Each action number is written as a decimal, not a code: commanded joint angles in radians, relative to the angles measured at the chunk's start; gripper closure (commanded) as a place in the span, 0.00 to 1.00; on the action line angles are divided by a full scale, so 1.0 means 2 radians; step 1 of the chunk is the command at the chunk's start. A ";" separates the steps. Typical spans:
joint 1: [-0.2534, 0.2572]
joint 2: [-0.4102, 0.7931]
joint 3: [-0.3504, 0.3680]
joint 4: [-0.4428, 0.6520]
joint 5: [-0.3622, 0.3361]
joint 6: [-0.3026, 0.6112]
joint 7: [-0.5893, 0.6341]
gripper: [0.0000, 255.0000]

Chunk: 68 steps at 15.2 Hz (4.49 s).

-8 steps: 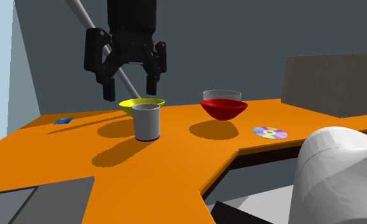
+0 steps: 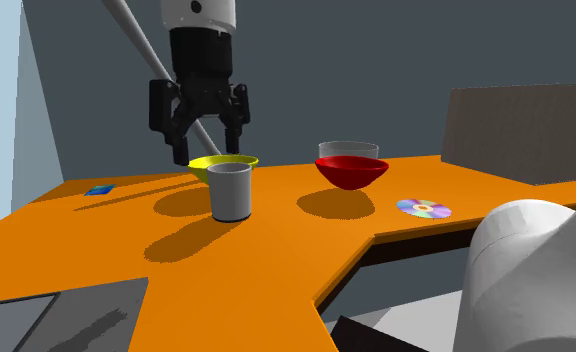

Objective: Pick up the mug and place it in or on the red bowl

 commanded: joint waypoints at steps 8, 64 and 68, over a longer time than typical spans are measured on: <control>-0.022 0.159 -0.037 0.094 -0.049 0.034 -0.073 0.00; -0.031 0.157 -0.050 0.237 -0.053 -0.108 -0.109 1.00; -0.049 0.142 -0.080 0.227 -0.064 -0.109 -0.156 1.00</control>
